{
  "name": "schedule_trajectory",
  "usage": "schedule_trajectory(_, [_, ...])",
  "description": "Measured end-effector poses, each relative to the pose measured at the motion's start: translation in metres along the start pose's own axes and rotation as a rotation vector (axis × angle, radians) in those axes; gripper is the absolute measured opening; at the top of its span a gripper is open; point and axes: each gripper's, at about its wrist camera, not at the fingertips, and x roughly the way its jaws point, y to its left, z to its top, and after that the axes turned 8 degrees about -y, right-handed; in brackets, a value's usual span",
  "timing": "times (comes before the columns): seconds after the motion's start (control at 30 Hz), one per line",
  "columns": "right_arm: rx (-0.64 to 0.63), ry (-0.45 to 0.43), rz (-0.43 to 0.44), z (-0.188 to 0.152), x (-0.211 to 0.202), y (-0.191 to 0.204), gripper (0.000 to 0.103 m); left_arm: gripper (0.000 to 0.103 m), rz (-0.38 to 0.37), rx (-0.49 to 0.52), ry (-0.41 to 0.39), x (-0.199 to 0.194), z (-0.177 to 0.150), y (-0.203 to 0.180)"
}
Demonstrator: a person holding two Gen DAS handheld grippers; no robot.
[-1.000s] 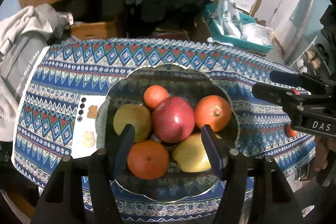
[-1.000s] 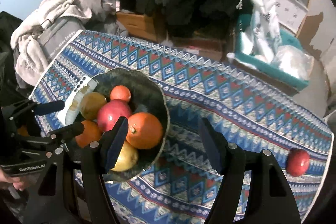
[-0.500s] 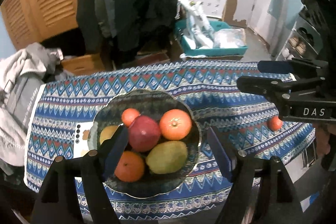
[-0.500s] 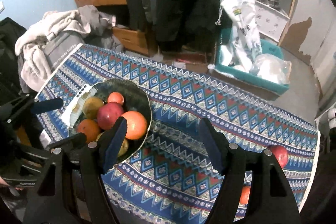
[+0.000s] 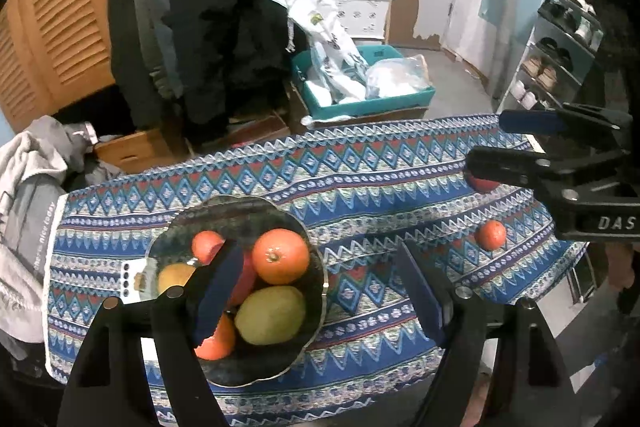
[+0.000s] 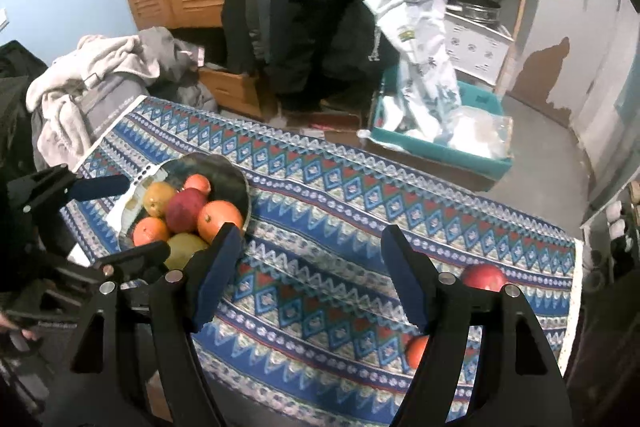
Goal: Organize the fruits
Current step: 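Move both open tools back toward the remaining red apple and small orange, then grasp the red apple with the right tool while the left tool approaches the small orange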
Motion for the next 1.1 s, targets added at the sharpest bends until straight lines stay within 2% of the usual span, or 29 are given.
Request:
schedule_trajectory(0.5, [0.073,-0.002,-0.115,-0.039,-0.032,-0.075,0.078,0.080,-0.042,0.084,0.024,0.014,0.009,-0.055])
schedule_trajectory(0.77, [0.122,0.046,-0.203,-0.067,-0.038,-0.124,0.081,0.080,-0.068,0.100,0.059,0.034,0.013,-0.080])
schedule_trajectory(1.1, [0.192,0.141,-0.203,-0.096,-0.020,-0.167,0.081,0.080,-0.070,0.137,0.072,0.057,0.025,-0.100])
